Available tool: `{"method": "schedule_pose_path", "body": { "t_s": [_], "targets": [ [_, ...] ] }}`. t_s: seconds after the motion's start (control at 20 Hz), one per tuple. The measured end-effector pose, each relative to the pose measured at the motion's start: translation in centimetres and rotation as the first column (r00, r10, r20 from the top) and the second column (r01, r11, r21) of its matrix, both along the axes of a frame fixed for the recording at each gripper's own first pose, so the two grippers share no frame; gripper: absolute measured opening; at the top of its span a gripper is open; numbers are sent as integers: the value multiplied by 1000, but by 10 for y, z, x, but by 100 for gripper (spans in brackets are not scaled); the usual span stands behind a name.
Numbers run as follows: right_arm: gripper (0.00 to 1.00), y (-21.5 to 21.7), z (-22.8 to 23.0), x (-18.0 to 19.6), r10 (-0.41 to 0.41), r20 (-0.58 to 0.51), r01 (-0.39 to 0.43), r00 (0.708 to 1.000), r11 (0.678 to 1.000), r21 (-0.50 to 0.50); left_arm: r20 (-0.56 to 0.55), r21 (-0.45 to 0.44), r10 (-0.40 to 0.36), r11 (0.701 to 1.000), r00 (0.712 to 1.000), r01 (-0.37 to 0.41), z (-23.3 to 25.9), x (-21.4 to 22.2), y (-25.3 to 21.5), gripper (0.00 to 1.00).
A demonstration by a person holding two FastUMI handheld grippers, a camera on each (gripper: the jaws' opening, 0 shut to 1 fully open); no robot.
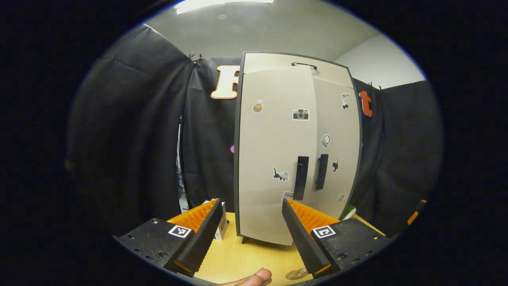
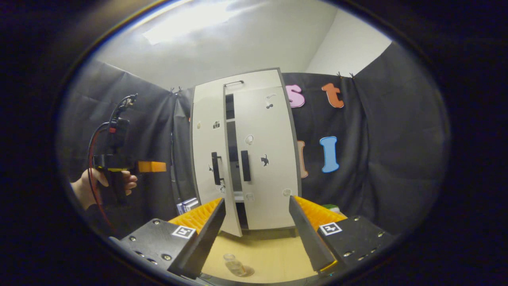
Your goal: Grasp the bottle in the cabinet with the left hand and place it on the coaster, then close the right door with the right hand and the left door with the left hand.
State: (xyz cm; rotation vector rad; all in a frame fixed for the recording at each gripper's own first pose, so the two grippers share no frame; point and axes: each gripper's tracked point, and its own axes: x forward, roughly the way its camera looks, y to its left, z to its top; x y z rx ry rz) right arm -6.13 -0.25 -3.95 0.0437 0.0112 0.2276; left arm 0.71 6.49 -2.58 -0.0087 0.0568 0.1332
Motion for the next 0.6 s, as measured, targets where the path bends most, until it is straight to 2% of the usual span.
{"method": "schedule_pose_path", "body": {
  "t_s": [0.2, 0.4, 0.6],
  "targets": [
    [97, -4, 15, 7, -24, 5, 24, 1000, 1000, 16, 25, 14, -30, 999, 999, 30, 10, 4, -9, 95],
    [97, -9, 28, 17, -52, 12, 52, 999, 999, 17, 30, -16, -87, 996, 996, 87, 9, 16, -22, 95],
    [97, -16, 31, 17, -84, 8, 84, 996, 996, 21, 24, -16, -88, 996, 996, 88, 8, 31, -23, 95]
  ]
}}
